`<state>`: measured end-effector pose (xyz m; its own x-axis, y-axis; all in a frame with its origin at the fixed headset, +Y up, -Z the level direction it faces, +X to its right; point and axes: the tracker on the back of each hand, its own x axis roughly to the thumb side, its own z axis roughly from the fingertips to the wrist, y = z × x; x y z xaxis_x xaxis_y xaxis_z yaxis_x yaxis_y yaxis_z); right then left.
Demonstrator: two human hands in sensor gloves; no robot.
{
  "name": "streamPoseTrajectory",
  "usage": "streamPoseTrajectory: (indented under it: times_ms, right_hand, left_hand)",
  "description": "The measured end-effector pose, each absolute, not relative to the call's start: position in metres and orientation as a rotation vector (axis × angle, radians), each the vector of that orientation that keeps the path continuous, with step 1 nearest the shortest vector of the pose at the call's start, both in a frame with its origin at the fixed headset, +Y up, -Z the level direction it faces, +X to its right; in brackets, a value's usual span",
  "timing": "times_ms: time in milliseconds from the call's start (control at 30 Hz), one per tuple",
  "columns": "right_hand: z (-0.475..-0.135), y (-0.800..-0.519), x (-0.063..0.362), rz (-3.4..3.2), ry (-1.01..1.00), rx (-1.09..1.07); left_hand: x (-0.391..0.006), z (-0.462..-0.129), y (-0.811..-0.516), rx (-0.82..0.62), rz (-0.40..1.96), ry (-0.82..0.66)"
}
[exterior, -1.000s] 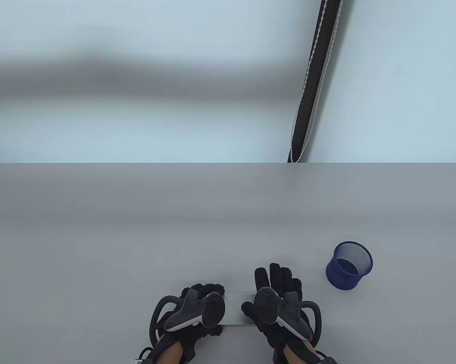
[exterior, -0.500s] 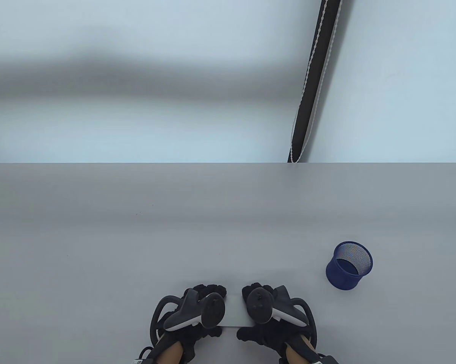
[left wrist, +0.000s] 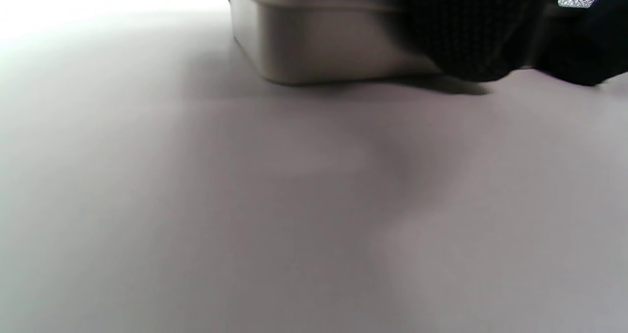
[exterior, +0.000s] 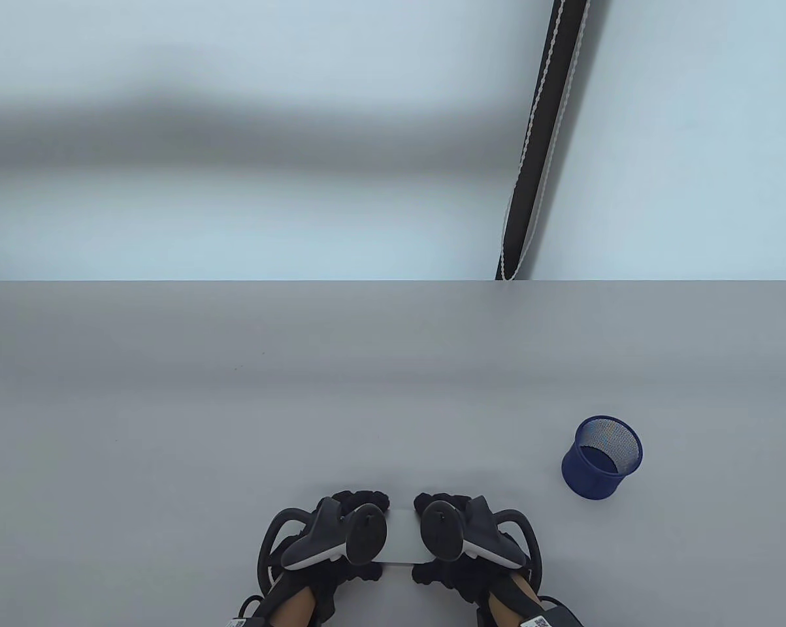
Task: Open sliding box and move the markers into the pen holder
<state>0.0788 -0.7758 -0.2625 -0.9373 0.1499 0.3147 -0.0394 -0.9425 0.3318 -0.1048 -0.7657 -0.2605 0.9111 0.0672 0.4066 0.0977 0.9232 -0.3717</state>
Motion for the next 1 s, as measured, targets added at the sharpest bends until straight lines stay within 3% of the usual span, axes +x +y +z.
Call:
streamPoseTrajectory:
  times_ms: [200,1000]
  right_hand:
    - [-0.2631,-0.7762,0.0791,2.957,0.507,0.522]
    - [-0.263,-0.7778,0.0801,2.97,0.549,0.516]
  left_hand:
    - [-0.099,-0.2584,-0.7633,-0.376,-0.119,-0.432]
    - [-0.1079,-0.2583,-0.7628,-0.379,-0.161,-0.441]
